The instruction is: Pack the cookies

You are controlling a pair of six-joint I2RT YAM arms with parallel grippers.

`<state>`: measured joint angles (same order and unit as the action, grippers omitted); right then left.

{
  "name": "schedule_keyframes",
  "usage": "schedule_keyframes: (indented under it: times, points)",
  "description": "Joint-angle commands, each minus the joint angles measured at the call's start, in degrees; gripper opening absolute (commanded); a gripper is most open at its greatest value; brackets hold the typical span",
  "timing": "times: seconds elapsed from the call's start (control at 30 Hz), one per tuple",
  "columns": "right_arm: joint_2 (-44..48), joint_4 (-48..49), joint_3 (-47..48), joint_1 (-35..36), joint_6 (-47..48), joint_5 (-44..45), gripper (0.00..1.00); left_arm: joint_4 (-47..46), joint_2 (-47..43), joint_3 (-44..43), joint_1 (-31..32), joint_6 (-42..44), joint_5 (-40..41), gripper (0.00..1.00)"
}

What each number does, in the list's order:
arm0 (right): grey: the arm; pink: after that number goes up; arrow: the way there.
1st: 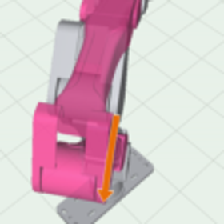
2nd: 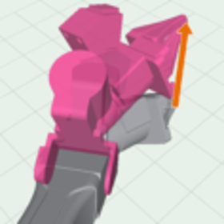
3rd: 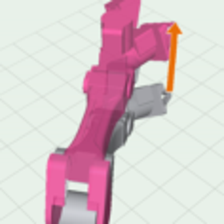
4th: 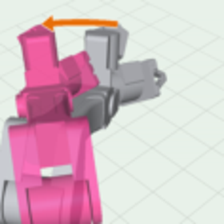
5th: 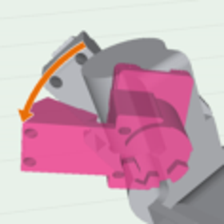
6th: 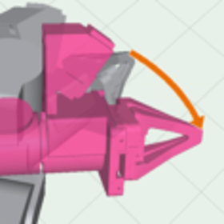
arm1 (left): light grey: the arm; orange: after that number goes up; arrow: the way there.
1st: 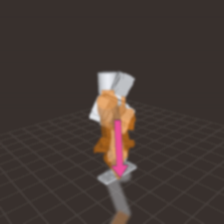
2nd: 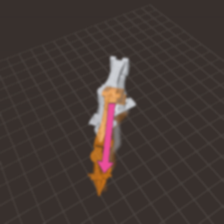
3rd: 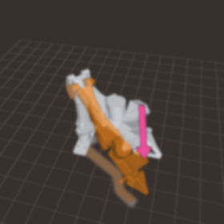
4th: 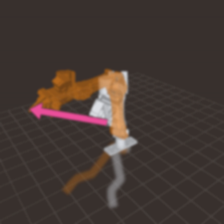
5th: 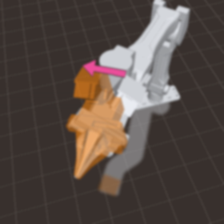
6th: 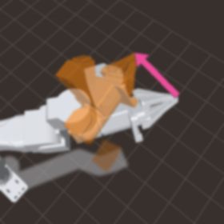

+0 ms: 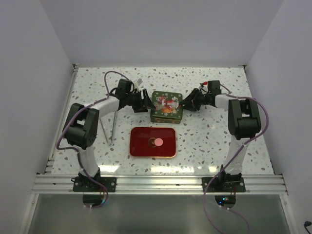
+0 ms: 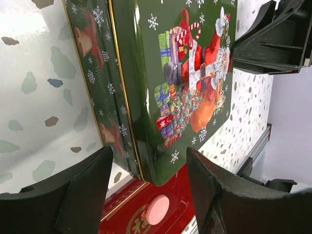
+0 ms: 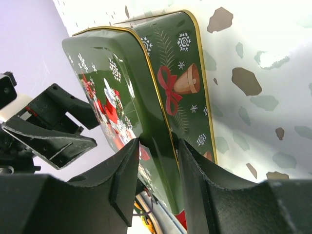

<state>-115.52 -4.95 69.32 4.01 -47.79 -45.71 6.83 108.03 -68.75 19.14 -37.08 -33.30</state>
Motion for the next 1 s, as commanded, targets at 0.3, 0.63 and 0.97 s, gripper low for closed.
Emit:
schedule_keyframes:
  times: [0.3,0.63,0.97]
  points:
    - [-0.93,-2.17,5.56,1.35,0.33,0.54,0.47,-2.17,2.8,0.02,0.11,-0.71,-0.36,0.63]
    - [-1.55,-3.22,7.06,3.55,0.15,1.5,0.55,-5.69,3.5,0.37,0.2,-2.82,-2.47,0.55]
    - [-1.81,-3.66,7.32,6.01,0.33,2.65,0.55,-9.03,3.33,3.8,0.38,-4.32,-3.26,0.25]
